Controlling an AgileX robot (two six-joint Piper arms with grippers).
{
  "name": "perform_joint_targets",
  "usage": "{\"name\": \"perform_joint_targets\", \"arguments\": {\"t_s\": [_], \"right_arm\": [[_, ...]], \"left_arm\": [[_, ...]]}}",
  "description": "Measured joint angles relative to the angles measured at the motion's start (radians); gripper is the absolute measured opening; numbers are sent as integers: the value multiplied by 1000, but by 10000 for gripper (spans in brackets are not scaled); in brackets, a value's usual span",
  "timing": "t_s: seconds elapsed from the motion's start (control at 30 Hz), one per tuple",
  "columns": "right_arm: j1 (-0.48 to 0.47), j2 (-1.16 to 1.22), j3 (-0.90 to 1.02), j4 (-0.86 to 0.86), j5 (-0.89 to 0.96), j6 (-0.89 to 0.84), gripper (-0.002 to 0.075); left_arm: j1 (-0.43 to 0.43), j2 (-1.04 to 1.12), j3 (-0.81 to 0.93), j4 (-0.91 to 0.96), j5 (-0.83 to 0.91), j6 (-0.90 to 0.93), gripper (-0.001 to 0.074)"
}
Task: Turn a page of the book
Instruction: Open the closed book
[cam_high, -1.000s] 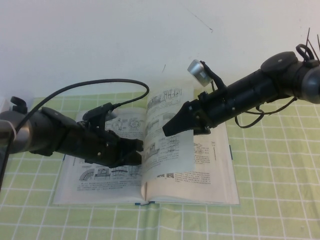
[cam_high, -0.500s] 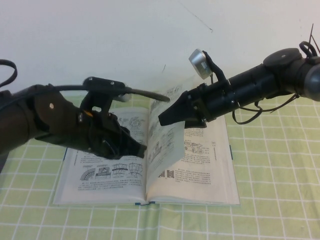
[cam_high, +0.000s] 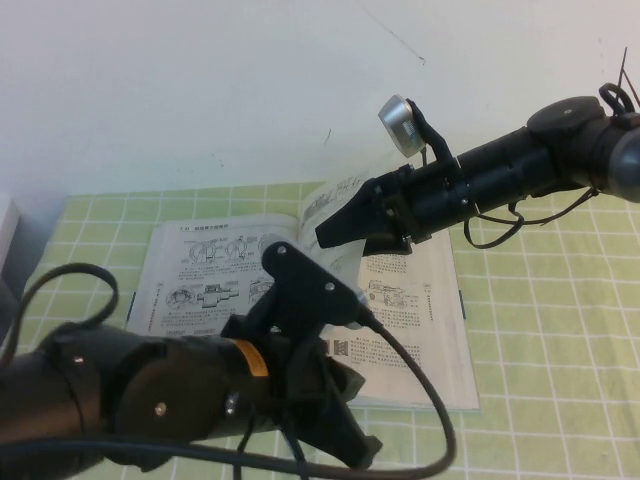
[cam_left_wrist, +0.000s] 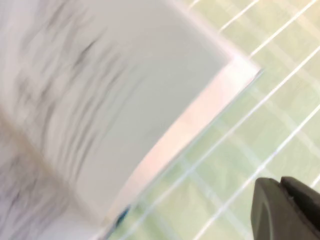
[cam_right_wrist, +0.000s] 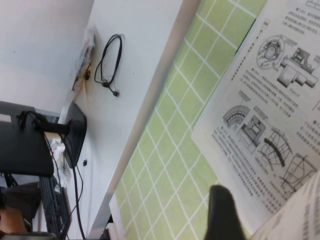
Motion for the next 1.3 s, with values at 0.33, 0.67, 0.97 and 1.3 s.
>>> {"name": "perform_joint_targets", "arguments": {"t_s": [0.33, 0.67, 0.97, 1.3], "right_arm": [[0, -1, 0, 2, 0, 8, 405], [0, -2, -9, 3, 0, 8, 405], [0, -9, -128, -67, 6, 69, 405], [19, -71, -235, -583, 28, 220, 324]], "left_arm": [[-44, 138, 1, 12, -200, 0, -4], [-44, 172, 1, 37, -267, 13, -4], [32, 172, 1, 37, -294, 13, -4], [132, 172, 1, 18, -295, 13, -4]]}}
